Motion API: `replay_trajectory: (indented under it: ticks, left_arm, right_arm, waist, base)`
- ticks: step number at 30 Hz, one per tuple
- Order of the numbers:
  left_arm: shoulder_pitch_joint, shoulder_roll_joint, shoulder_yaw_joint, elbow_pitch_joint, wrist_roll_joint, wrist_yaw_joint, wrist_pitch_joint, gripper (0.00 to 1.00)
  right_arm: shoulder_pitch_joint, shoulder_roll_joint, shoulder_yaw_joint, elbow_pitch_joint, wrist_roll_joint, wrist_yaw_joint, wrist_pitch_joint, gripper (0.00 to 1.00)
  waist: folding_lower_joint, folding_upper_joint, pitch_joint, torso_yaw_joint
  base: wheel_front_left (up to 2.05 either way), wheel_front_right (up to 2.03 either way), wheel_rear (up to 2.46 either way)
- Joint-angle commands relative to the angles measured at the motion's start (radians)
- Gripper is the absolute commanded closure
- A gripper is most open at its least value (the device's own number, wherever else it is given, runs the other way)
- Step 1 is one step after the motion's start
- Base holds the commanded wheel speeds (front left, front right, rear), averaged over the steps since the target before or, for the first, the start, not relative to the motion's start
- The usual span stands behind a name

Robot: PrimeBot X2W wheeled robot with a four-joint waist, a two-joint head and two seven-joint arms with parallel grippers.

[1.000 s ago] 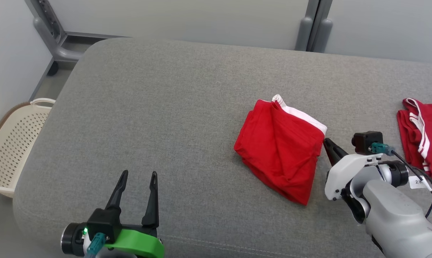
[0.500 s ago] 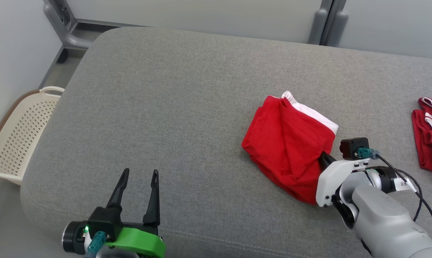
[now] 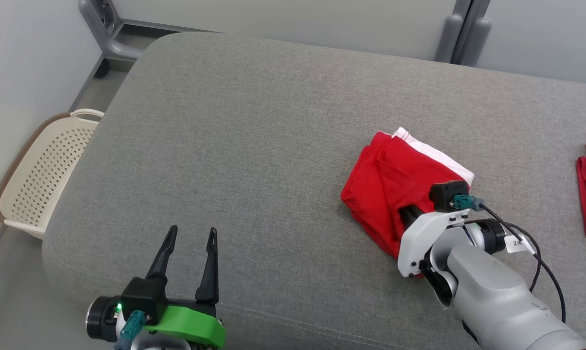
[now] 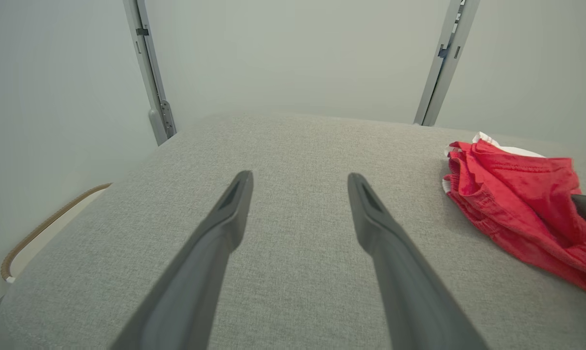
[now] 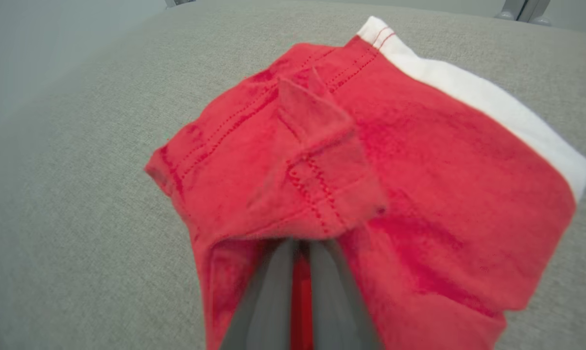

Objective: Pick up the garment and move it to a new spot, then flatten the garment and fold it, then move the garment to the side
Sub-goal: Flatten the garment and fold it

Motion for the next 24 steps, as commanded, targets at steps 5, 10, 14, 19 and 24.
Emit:
replay_trajectory:
  ticks: [5,10,14,19,24]
  left_arm:
    - [-0.017,0.001,-0.002,0.002,-0.002,-0.001,-0.003,0.0]
    - [-0.012,0.001,-0.004,0.003,-0.004,0.004,-0.003,0.0]
    - [-0.002,0.001,0.002,0.003,-0.005,0.009,-0.003,0.0]
    - [0.012,0.001,0.011,-0.006,0.0,0.007,-0.003,0.0]
    - [0.02,0.001,0.018,-0.009,0.006,0.003,-0.003,0.0]
  right_arm:
    - [-0.008,0.022,0.023,-0.017,-0.006,-0.001,-0.004,1.0]
    - [0.003,0.038,0.032,-0.016,-0.001,-0.001,-0.004,1.0]
    - [0.013,0.037,0.035,-0.023,0.006,-0.001,-0.004,1.0]
    - [0.032,0.004,-0.008,-0.086,0.004,-0.001,-0.003,0.02]
    - [0.071,-0.039,-0.075,-0.156,-0.022,-0.001,-0.003,0.0]
  waist:
    - [0.0,0.0,0.003,0.025]
    - [0.0,0.0,-0.001,0.036]
    - [0.0,0.0,-0.01,0.029]
    - [0.0,0.0,-0.023,0.005]
    - [0.0,0.0,-0.033,-0.022]
  base:
    - [0.0,0.0,0.0]
    - [0.0,0.0,0.0]
    - [0.0,0.0,0.0]
    - [0.0,0.0,0.0]
    - [0.0,0.0,0.0]
